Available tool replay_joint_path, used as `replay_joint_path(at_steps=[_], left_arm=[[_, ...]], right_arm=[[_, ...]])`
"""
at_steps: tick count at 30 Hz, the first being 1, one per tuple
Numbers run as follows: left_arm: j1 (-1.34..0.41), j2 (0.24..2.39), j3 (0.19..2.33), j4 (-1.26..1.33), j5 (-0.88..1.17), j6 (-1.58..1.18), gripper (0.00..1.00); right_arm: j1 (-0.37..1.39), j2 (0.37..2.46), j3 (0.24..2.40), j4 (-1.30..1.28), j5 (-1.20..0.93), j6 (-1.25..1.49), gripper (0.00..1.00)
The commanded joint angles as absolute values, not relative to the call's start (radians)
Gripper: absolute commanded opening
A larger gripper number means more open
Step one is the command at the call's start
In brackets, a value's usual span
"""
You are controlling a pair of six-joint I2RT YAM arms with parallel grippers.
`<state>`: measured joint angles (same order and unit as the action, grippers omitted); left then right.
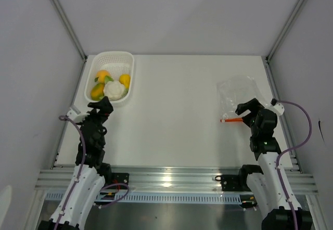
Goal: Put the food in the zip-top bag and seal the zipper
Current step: Open the zipper of the food storage bag at the center of the board.
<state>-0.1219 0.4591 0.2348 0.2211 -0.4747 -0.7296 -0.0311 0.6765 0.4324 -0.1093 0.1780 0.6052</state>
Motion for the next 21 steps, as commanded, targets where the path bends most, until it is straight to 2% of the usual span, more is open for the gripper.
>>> replay_joint_path(at_steps=[1,6,10,17,21], left_arm=[[-0.104,0.408,0.285,0.139,-0.33,-0.795,1.0],[-0.117,0.402,0.319,0.168,-0.195,-0.738,1.0],[-0.133,0.413,0.307,0.285,-0.049,-0.677,0.99],[-0.169,0.419,0.442,0.171,-0.126,-0.669,1.0],[-0.181,0.474,0.529,0.118,-0.046,-0.66,0.99]], right_arm=[[-0.066,0.695,0.443,-0.147,0.012,0.672,0.93],[-0.106,0.905,0.491,-0.184,-0.06,0.775,0.91],[-0.11,0.971,0.476,-0.166,-0.051,0.822,0.89],[-0.153,1.015,0.448,-0.095,-0.003,0.792,0.82],[-0.178,1.029,0.446,-0.066,0.061,0.785,0.82]])
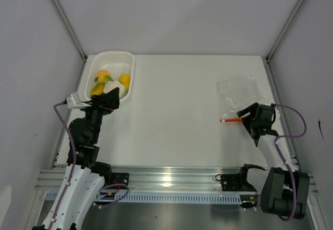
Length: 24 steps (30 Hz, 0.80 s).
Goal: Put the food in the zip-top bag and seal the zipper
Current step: Open the zipper of the food storage bag at the center of the board.
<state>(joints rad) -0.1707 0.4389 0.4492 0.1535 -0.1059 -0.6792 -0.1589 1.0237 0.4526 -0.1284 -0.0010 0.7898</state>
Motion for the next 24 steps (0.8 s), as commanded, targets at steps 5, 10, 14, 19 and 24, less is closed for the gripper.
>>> replay_joint_path(at_steps=[5,10,14,19,24], left_arm=[[-0.181,0.639,0.69,-0.084,0.089,-0.643,1.0],[-0.183,0.661,0.631,-0.034,0.179,-0.658,0.93],[-0.189,0.702,0.623,-0.006,0.25,-0.661,0.82],[-0.322,0.793,0.68,-0.009,0.246,-0.583,0.83],[-0.478,0.828,0.692,0.058,0.152,-0.5,0.84]], right_arm=[[-0.198,1.077,0.439,0.04,0.093,0.77,0.82],[-0.235,1.164,0.469,0.101,0.086,0.77,0.81],[-0.245,1.235,0.477,0.178,0.058,0.785,0.81],[-0.245,1.301,0.492,0.244,0.012,0.764,0.79],[-0.245,1.312,0.479,0.301,-0.026,0.755,0.75]])
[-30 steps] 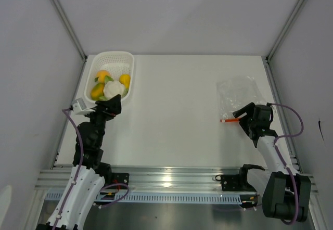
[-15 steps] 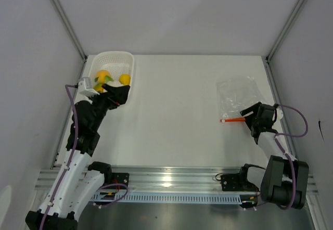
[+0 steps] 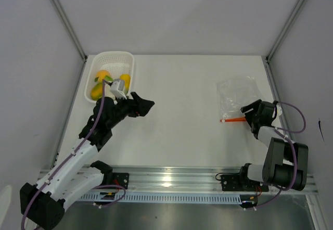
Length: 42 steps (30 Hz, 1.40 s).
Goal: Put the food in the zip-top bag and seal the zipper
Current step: Open the zipper of the food storage bag at the center of the board.
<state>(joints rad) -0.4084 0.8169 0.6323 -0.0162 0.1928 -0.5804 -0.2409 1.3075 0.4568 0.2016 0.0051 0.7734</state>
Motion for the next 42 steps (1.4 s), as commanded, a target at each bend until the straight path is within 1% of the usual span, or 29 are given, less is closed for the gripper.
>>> replay_joint_path(at_steps=[1,2,5,6,8,10,15,16,17,20,23,24,28,30,31,33,37,40,42], left_arm=[[-0.489,0.839,0.701,0.06,0.147,-0.494,0.84],[-0.5,0.865,0.715,0.06,0.146,-0.479,0.84],[-0.549,0.899,0.732,0.063,0.134,-0.468,0.84],[-0.557,0.903,0.732,0.07,0.133,-0.468,0.84],[-0.574,0.917,0.732,0.09,0.127,-0.466,0.86],[-0.6,0.928,0.738,0.098,0.124,-0.463,0.86],[-0.644,0.965,0.768,0.112,0.173,-0.44,0.82],[-0.652,0.968,0.772,0.113,0.172,-0.425,0.82],[-0.667,0.969,0.775,0.115,0.169,-0.419,0.82],[-0.689,0.982,0.785,0.123,0.157,-0.39,0.81],[-0.738,1.002,0.805,0.121,0.137,-0.354,0.87],[-0.75,1.006,0.807,0.12,0.129,-0.342,0.88],[-0.83,1.044,0.845,0.121,0.065,-0.244,0.87],[-0.879,1.064,0.854,0.129,0.019,-0.204,0.85],[-0.893,1.077,0.876,0.132,0.008,-0.169,0.85],[-0.922,1.12,0.902,0.123,-0.024,-0.141,0.87],[-0.948,1.184,0.962,0.094,-0.026,-0.092,0.88],[-0.968,1.215,0.982,0.11,-0.035,-0.068,0.86],[-0.982,1.235,0.985,0.132,-0.049,-0.06,0.83]], right_arm=[[-0.245,1.316,0.48,0.305,-0.028,0.752,0.74],[-0.245,1.321,0.483,0.308,-0.028,0.75,0.74],[-0.258,1.339,0.491,0.325,-0.041,0.749,0.67],[-0.259,1.344,0.491,0.331,-0.046,0.75,0.63],[-0.259,1.356,0.491,0.34,-0.049,0.752,0.6],[-0.261,1.37,0.492,0.354,-0.058,0.756,0.52],[-0.287,1.407,0.479,0.396,-0.094,0.782,0.39],[-0.291,1.413,0.476,0.4,-0.095,0.798,0.38],[-0.298,1.425,0.472,0.419,-0.115,0.804,0.29],[-0.317,1.448,0.466,0.452,-0.147,0.824,0.19],[-0.325,1.473,0.469,0.469,-0.185,0.827,0.07],[-0.327,1.471,0.469,0.469,-0.192,0.828,0.0],[-0.319,1.437,0.483,0.421,-0.224,0.822,0.0],[-0.298,1.414,0.518,0.324,-0.248,0.81,0.0],[-0.285,1.37,0.525,0.298,-0.255,0.808,0.0],[-0.238,1.31,0.531,0.218,-0.256,0.798,0.0],[-0.137,1.119,0.554,0.053,-0.23,0.784,0.0],[-0.037,1.054,0.609,-0.05,-0.2,0.761,0.0],[0.05,1.017,0.65,-0.136,-0.158,0.762,0.0]])
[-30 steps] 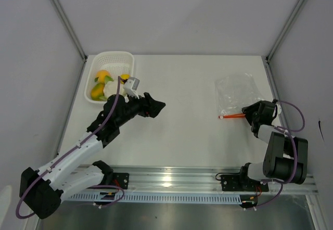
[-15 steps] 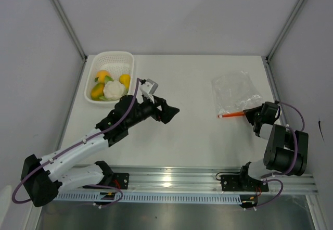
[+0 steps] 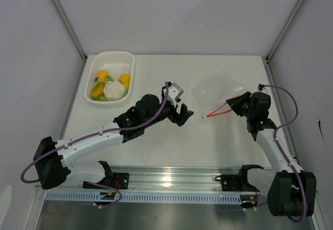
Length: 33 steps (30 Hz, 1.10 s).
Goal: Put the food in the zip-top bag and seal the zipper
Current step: Open the zipper of the food storage bag at the center of the board.
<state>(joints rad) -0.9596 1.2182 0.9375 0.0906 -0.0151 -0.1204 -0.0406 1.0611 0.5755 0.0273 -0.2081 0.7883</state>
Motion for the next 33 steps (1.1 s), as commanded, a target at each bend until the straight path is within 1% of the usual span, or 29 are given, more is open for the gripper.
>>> replay_joint_path(at_steps=[1,5,9,12,16,20,25,27,33], left_arm=[[-0.985,1.242,0.986,0.14,-0.052,-0.058,0.82],[-1.019,1.288,0.982,0.179,-0.093,-0.043,0.81],[-1.058,1.338,1.011,0.169,-0.118,-0.04,0.81],[-1.08,1.364,1.032,0.155,-0.161,-0.044,0.81],[-1.098,1.362,1.006,0.175,-0.182,-0.075,0.77],[-1.121,1.37,0.983,0.203,-0.215,-0.095,0.76],[-1.149,1.417,1.012,0.175,-0.288,-0.081,0.81],[-1.15,1.437,1.011,0.189,-0.291,-0.089,0.81],[-1.15,1.483,1.035,0.173,-0.288,-0.112,0.82]], right_arm=[[0.073,1.006,0.66,-0.167,-0.146,0.773,0.0],[0.187,0.994,0.709,-0.241,-0.104,0.785,0.0],[0.27,0.982,0.739,-0.291,-0.135,0.83,0.0],[0.342,0.942,0.745,-0.319,-0.088,0.847,0.0],[0.377,0.905,0.738,-0.339,-0.074,0.882,0.0],[0.405,0.87,0.721,-0.324,-0.049,0.946,0.0],[0.466,0.828,0.713,-0.314,0.0,1.032,0.0],[0.488,0.816,0.712,-0.305,0.044,1.066,0.0],[0.517,0.808,0.715,-0.29,0.057,1.101,0.0]])
